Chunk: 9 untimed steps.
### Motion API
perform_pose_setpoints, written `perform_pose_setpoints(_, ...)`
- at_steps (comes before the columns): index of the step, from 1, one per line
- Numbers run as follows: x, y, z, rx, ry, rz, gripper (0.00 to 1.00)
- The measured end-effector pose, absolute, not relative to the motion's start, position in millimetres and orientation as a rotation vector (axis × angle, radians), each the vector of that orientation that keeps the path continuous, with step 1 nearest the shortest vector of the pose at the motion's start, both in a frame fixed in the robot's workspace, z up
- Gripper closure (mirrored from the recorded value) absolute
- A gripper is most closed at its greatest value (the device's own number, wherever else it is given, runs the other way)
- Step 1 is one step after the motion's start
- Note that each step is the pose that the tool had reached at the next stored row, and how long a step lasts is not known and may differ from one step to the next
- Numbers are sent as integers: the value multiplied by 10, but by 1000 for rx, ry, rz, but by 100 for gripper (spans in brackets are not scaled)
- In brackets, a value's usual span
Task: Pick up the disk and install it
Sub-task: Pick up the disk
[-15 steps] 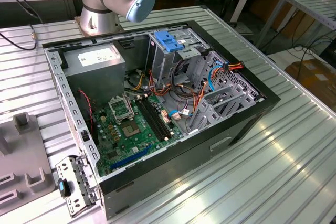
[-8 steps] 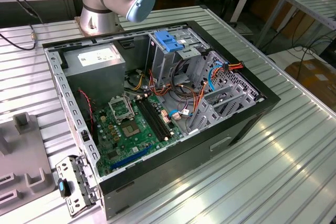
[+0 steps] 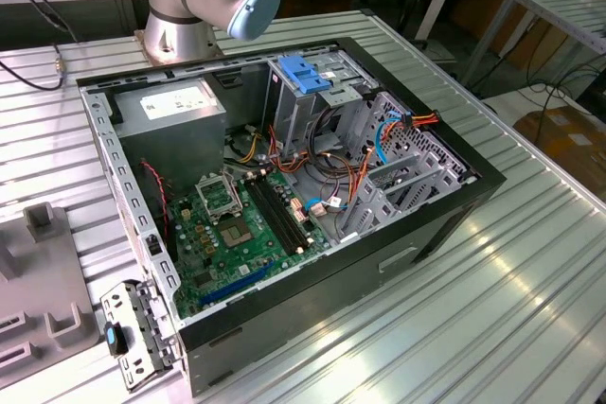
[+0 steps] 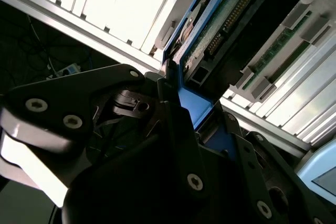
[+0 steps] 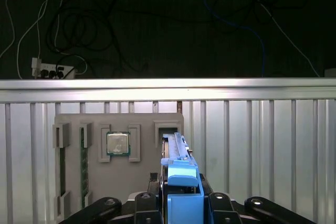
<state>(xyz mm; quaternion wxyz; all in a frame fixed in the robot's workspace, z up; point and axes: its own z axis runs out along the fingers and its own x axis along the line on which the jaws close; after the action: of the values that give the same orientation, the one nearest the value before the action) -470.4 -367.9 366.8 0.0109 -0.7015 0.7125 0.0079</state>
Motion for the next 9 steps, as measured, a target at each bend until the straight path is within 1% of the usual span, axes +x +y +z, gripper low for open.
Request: perform_pose_setpoints(9, -4704, -3679, 3710, -2189, 2223, 25, 63)
